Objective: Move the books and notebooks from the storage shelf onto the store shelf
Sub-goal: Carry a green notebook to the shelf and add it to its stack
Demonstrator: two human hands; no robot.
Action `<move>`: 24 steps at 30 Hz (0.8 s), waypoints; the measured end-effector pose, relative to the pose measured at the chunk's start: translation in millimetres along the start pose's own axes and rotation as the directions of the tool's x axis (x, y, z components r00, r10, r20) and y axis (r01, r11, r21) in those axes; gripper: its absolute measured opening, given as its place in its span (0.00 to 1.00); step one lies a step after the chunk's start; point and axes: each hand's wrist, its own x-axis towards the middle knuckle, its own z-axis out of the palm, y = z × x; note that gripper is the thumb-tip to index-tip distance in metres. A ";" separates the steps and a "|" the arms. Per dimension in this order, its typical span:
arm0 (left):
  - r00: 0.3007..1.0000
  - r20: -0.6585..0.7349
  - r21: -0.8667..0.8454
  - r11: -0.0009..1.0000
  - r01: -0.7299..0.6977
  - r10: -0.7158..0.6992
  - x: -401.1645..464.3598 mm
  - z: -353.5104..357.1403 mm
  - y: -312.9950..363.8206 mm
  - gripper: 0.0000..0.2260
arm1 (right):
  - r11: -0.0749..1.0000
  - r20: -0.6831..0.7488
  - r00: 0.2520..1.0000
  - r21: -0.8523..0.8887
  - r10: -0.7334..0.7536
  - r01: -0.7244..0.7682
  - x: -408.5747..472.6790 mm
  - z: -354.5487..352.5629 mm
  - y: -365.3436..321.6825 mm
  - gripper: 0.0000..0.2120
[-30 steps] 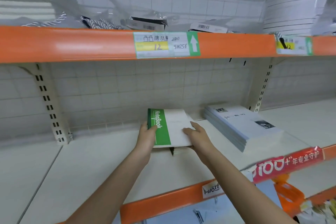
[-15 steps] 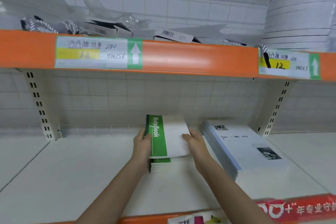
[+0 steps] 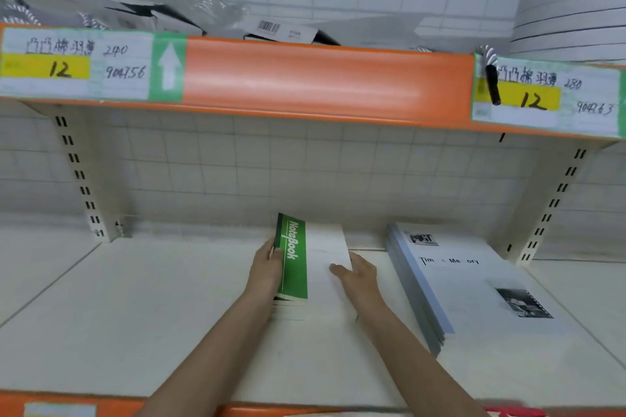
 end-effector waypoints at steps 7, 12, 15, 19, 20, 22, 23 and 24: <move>1.000 0.015 0.078 0.997 0.000 -0.001 2.3 -0.7 -14.0 0.18 | 0.995 0.045 0.998 -0.093 -0.043 0.047 -1.3 -3.3 6.0 0.22; 1.000 0.014 0.137 0.990 -0.015 0.014 7.7 -0.4 -19.6 0.16 | 0.975 0.056 0.996 -0.208 -0.067 0.078 1.3 0.9 10.6 0.28; 1.000 0.016 0.149 0.989 -0.011 0.009 9.5 -0.9 -20.8 0.15 | 0.967 0.089 0.993 -0.237 -0.076 0.095 1.5 0.2 9.9 0.29; 1.000 0.015 0.182 0.983 -0.008 0.006 13.4 -1.5 -25.2 0.16 | 0.962 0.083 0.993 -0.252 -0.083 0.101 2.9 1.7 12.5 0.29; 1.000 0.015 0.194 0.981 -0.003 0.000 14.4 -1.7 -26.0 0.17 | 0.965 0.078 0.994 -0.242 -0.083 0.099 2.8 2.1 13.0 0.29; 1.000 0.015 0.199 0.980 0.010 -0.014 14.7 -1.9 -26.1 0.17 | 0.971 0.076 0.996 -0.227 -0.054 0.070 2.8 1.7 12.2 0.30; 1.000 0.014 0.199 0.980 0.018 -0.021 14.3 -1.9 -24.9 0.17 | 0.973 0.077 0.996 -0.222 -0.043 0.059 3.6 1.5 11.2 0.30; 1.000 0.013 0.195 0.980 0.023 -0.026 14.1 -1.8 -23.4 0.17 | 0.975 0.078 0.996 -0.216 -0.040 0.057 4.4 1.3 9.7 0.29</move>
